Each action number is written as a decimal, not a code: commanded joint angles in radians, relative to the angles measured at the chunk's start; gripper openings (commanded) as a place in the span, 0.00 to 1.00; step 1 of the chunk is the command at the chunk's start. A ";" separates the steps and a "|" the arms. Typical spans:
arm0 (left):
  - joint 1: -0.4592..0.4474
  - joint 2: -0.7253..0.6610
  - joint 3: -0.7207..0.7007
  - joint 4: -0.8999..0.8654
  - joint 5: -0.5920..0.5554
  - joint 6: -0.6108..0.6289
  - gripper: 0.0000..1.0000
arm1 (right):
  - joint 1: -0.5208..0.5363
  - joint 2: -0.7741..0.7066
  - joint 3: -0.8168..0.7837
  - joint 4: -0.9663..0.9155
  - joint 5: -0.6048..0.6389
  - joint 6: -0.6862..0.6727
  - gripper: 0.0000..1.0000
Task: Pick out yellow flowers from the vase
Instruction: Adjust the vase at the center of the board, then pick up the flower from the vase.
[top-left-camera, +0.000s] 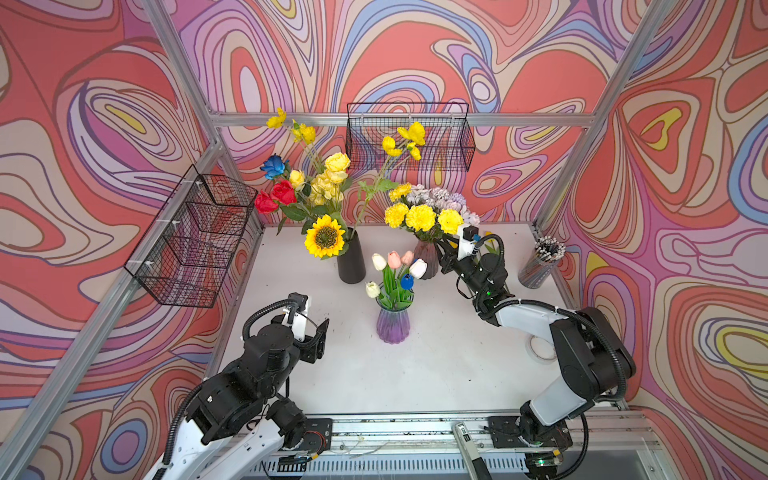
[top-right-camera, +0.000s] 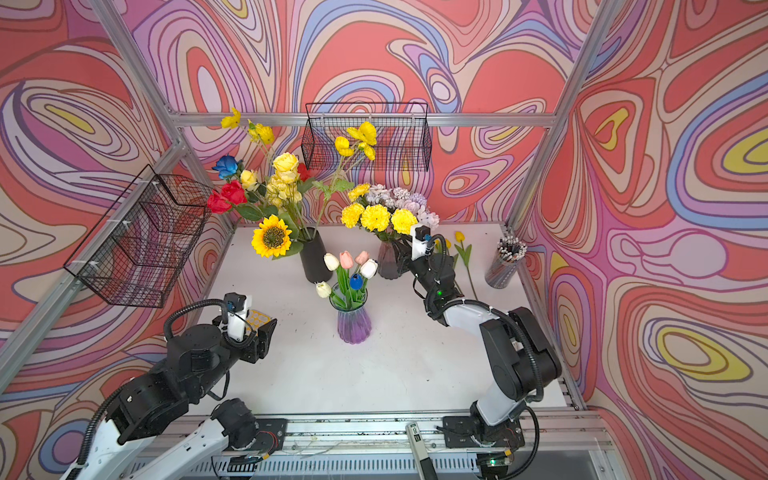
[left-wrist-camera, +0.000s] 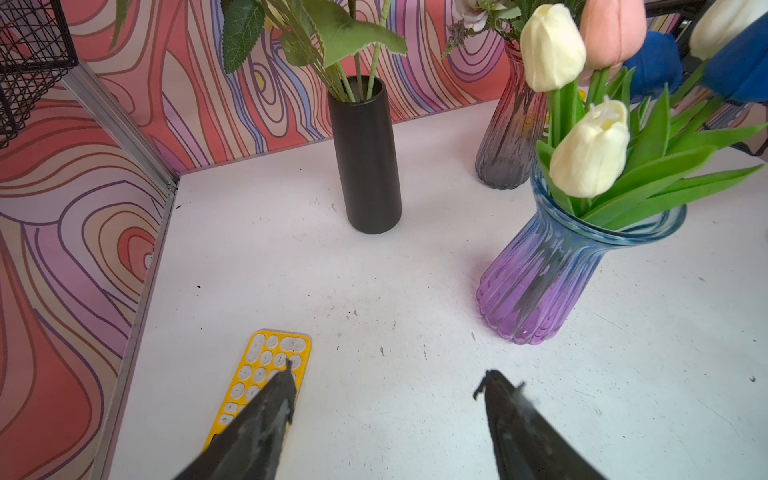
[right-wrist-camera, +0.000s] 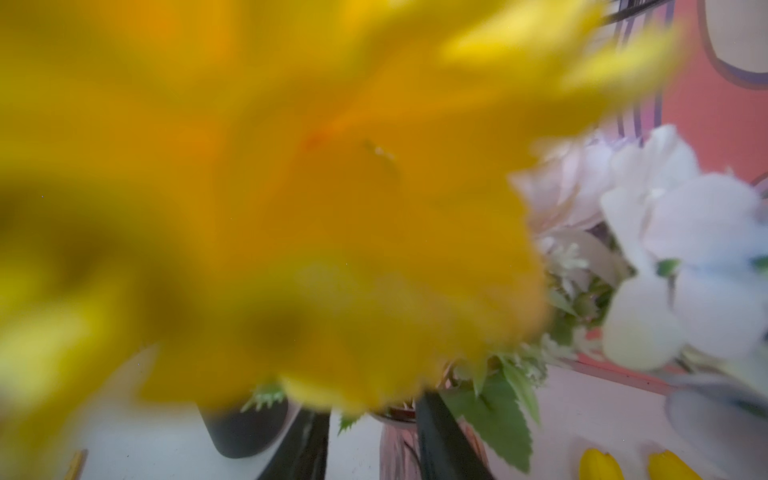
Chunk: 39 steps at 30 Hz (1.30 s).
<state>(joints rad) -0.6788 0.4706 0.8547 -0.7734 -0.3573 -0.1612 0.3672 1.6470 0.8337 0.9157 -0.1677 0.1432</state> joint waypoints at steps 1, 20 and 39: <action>0.005 -0.002 -0.005 0.004 -0.009 -0.005 0.75 | 0.005 0.037 0.029 0.051 0.031 -0.008 0.35; 0.005 -0.009 -0.002 -0.012 -0.021 0.001 0.75 | 0.024 0.167 0.127 0.111 0.045 -0.002 0.43; 0.005 0.006 0.021 -0.017 -0.015 0.004 0.75 | 0.042 0.242 0.217 0.134 0.108 -0.016 0.36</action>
<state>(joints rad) -0.6788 0.4728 0.8547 -0.7738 -0.3641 -0.1604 0.4015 1.8614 1.0256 1.0325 -0.0738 0.1398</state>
